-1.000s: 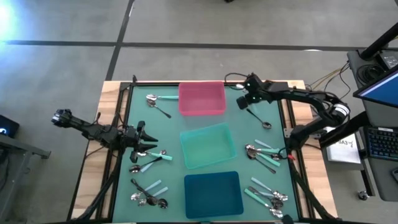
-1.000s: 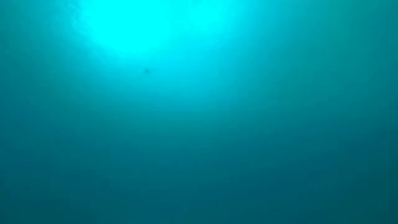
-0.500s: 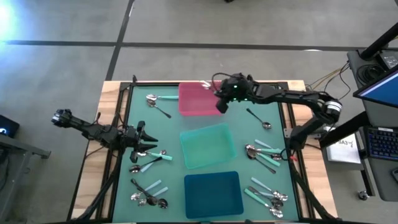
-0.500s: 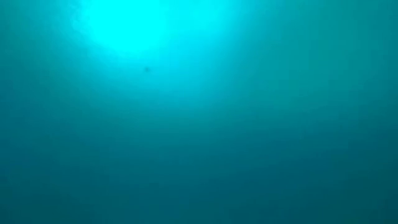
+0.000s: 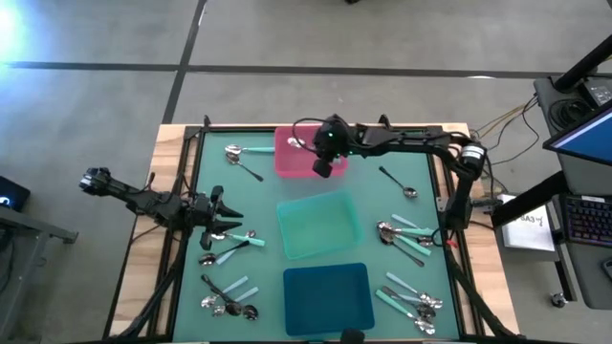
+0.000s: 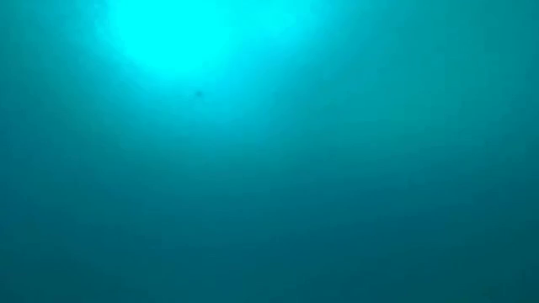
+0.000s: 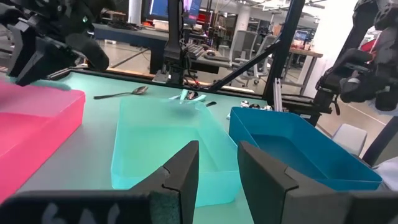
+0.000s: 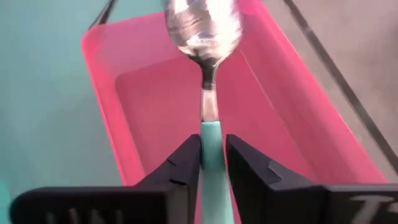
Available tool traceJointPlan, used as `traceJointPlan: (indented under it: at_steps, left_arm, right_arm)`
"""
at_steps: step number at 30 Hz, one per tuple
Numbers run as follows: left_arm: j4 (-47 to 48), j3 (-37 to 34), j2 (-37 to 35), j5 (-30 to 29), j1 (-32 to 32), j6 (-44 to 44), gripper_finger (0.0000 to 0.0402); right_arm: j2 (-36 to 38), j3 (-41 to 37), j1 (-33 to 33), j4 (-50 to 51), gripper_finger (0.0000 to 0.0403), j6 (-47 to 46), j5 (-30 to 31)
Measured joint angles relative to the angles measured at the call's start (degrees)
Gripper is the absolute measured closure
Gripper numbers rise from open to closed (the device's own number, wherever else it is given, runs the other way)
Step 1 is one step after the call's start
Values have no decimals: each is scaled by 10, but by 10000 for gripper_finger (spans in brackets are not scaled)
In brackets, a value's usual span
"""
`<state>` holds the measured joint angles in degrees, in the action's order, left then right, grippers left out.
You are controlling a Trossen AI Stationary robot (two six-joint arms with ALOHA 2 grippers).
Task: Sort silverware by color (type)
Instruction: Put the green spoon into the pink bin, then put the black spoon into the green bin
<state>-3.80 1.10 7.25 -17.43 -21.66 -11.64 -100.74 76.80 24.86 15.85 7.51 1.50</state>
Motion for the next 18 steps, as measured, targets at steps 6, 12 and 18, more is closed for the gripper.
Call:
traceJointPlan:
  at_steps: [6, 12, 18]
  left_arm:
    - [0, 0, 0, 0, 0, 0, 306]
    - [-1, 0, 1, 0, 0, 0, 306]
    - [0, 0, 1, 0, 0, 0, 306]
  right_arm:
    - [19, 19, 0, 81, 277, -19, 13]
    - [76, 11, 0, 197, 259, -61, 46]
    - [148, -52, -5, 285, 266, -112, 46]
